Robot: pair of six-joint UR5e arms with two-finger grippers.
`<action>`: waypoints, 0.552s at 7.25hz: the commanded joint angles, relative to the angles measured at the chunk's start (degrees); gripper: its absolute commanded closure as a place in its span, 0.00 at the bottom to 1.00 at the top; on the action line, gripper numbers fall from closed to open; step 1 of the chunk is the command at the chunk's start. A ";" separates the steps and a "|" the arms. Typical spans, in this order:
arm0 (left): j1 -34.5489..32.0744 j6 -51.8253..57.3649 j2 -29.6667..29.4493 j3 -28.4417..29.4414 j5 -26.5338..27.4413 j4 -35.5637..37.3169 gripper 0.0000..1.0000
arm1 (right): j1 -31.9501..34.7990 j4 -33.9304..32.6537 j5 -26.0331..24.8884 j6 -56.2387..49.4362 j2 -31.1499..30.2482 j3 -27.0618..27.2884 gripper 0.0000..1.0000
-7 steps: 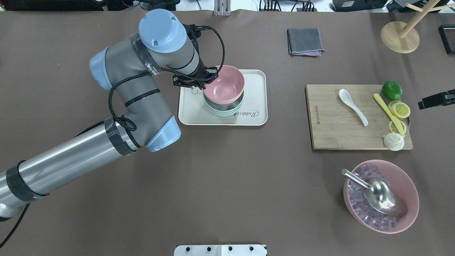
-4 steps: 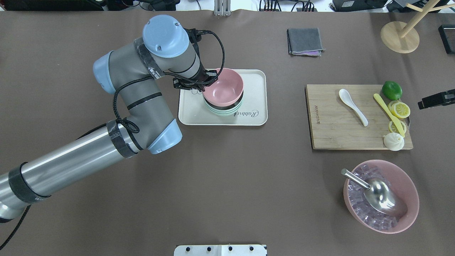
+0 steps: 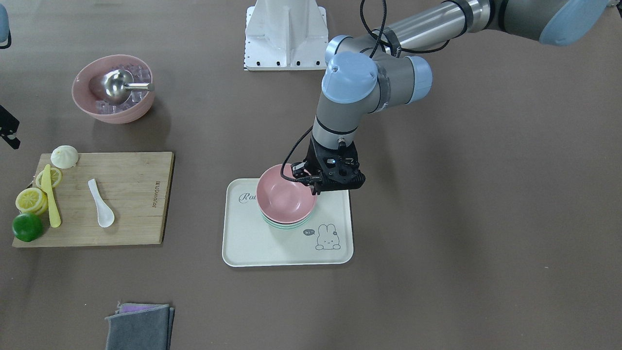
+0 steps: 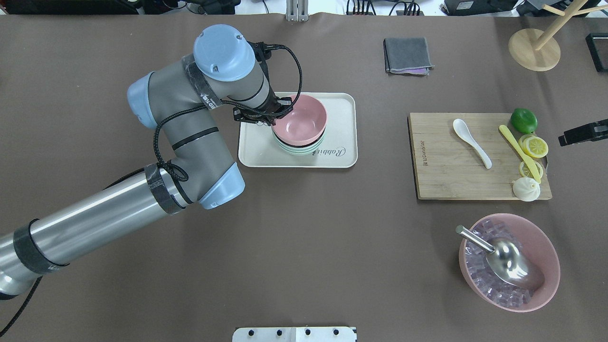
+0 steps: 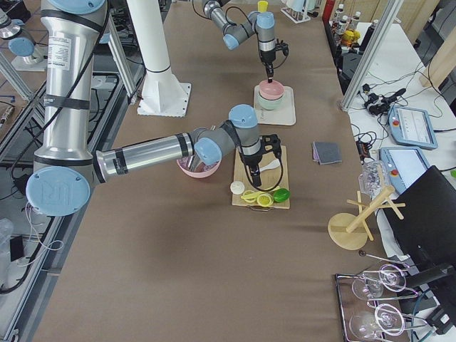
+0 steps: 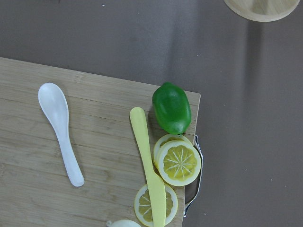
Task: Stack pink bowl on green and place spoon
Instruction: 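Lower the pink bowl into the green bowl and open the left gripper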
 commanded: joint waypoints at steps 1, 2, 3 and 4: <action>0.64 -0.41 -0.09 0.29 1.57 -0.65 1.00 | 0.00 0.00 0.00 0.00 0.00 0.00 0.00; 0.65 -0.42 -0.09 0.29 1.58 -0.66 1.00 | 0.00 0.00 0.00 0.00 0.00 0.00 0.00; 0.65 -0.42 -0.09 0.38 1.58 -0.66 1.00 | 0.00 0.00 0.00 0.00 0.00 0.00 0.00; 0.65 -0.42 -0.09 0.73 1.67 -0.83 1.00 | 0.00 0.00 0.00 0.00 0.00 0.00 0.00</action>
